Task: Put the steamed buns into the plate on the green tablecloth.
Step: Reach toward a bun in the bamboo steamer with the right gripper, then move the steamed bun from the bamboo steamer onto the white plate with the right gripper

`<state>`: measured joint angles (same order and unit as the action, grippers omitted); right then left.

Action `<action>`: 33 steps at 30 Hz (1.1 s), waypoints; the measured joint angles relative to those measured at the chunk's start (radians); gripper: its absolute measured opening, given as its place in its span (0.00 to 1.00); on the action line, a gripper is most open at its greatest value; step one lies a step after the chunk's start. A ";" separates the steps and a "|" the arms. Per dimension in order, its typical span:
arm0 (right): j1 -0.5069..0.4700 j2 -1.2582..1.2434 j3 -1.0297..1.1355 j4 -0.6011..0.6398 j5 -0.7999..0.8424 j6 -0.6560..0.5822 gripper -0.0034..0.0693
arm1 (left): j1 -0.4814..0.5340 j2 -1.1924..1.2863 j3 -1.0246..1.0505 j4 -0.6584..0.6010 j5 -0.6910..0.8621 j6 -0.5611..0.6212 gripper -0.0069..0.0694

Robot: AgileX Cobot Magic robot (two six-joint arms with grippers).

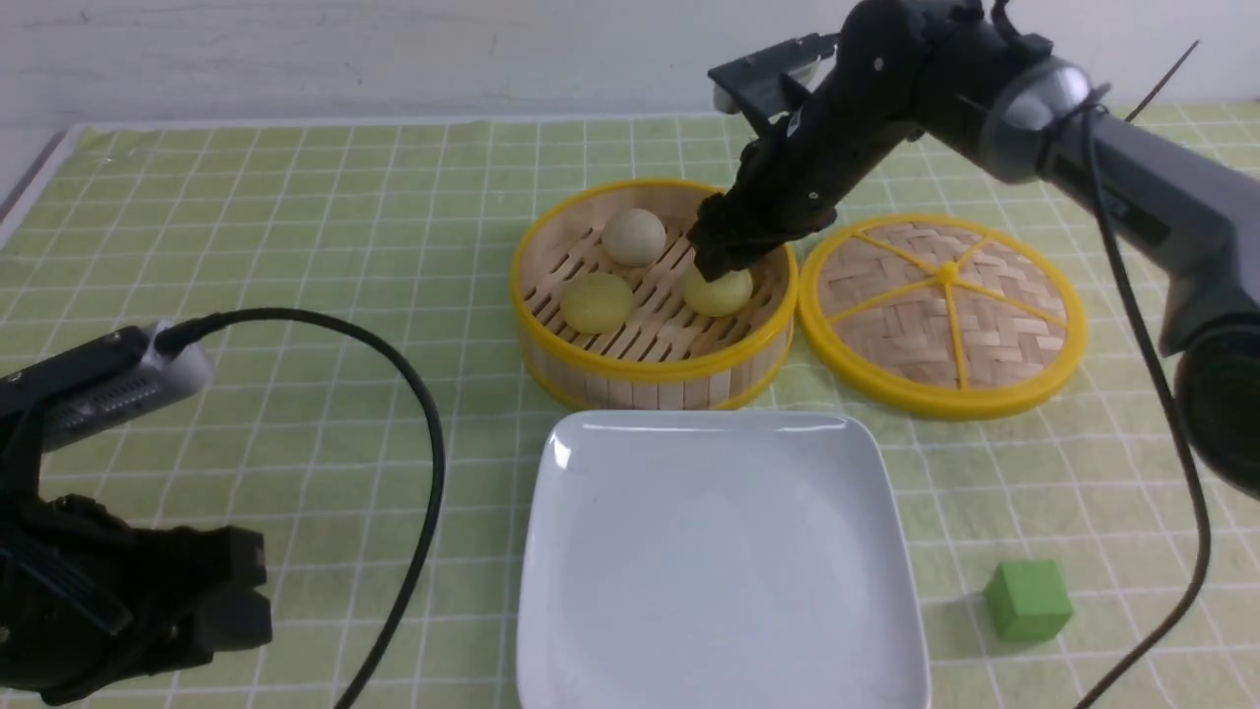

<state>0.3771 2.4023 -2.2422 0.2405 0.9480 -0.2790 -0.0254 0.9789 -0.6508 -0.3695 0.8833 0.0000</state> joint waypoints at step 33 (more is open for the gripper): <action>0.062 -0.488 0.951 0.268 -0.127 -0.005 0.36 | 0.000 0.009 0.000 0.003 -0.060 0.000 0.46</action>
<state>0.4393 1.9142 -1.2915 0.5080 0.8207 -0.2835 -0.0254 0.9879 -0.6508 -0.3662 0.8236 0.0000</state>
